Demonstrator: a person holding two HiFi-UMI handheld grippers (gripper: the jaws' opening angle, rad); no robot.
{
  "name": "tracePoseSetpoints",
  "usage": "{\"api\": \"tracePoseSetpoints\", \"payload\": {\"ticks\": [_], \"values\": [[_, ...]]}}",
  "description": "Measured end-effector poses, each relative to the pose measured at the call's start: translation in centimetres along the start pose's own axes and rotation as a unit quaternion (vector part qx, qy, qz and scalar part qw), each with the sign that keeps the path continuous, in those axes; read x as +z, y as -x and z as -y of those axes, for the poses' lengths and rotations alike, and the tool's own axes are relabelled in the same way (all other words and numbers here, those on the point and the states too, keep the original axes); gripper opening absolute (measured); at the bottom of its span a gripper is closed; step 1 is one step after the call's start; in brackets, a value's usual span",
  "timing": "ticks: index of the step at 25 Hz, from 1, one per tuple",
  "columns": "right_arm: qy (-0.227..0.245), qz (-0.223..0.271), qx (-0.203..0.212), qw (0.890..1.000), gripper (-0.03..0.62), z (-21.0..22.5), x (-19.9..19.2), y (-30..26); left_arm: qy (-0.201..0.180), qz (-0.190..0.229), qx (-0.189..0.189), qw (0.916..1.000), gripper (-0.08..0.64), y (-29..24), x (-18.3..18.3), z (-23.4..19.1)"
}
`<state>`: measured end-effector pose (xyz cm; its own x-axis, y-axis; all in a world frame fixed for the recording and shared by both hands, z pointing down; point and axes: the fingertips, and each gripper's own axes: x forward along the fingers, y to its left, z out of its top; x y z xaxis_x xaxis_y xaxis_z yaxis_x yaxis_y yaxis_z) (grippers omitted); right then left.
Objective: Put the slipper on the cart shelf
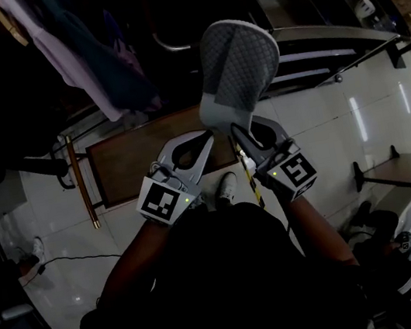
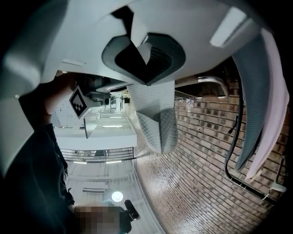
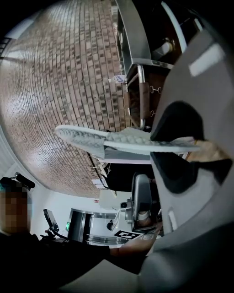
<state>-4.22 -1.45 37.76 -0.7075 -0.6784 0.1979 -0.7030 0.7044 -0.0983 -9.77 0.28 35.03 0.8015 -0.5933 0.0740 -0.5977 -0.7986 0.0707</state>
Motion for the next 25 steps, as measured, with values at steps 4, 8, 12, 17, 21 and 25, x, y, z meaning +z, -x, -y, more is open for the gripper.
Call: {"api": "tracePoseSetpoints", "payload": {"ticks": [4,8,12,17,21,25], "values": [[-0.001,-0.007,0.004,1.0,0.061,-0.1,-0.3,0.2,0.014,0.014,0.005,0.9998,0.0,0.0,0.3,-0.2],[-0.012,-0.017,0.003,1.0,0.061,0.0,-1.0,-0.1,0.007,0.014,0.001,0.9999,0.0,0.0,0.0,-0.6],[-0.015,-0.022,0.005,1.0,0.061,0.2,-1.7,0.1,0.005,0.012,-0.001,0.9999,0.0,-0.1,-0.2,-0.4],[-0.029,-0.036,0.005,0.999,0.061,0.3,-2.4,0.3,0.001,0.015,-0.008,0.9999,0.0,-0.2,-0.2,-0.1],[-0.042,-0.051,-0.003,0.998,0.061,0.1,-3.3,0.5,-0.002,0.01,-0.019,0.9998,0.0,-0.1,-0.6,0.0],[-0.063,-0.072,-0.017,0.995,0.061,0.0,-4.8,1.1,0.008,0.015,-0.037,0.9992,0.0,-0.3,-1.4,0.1]]}}
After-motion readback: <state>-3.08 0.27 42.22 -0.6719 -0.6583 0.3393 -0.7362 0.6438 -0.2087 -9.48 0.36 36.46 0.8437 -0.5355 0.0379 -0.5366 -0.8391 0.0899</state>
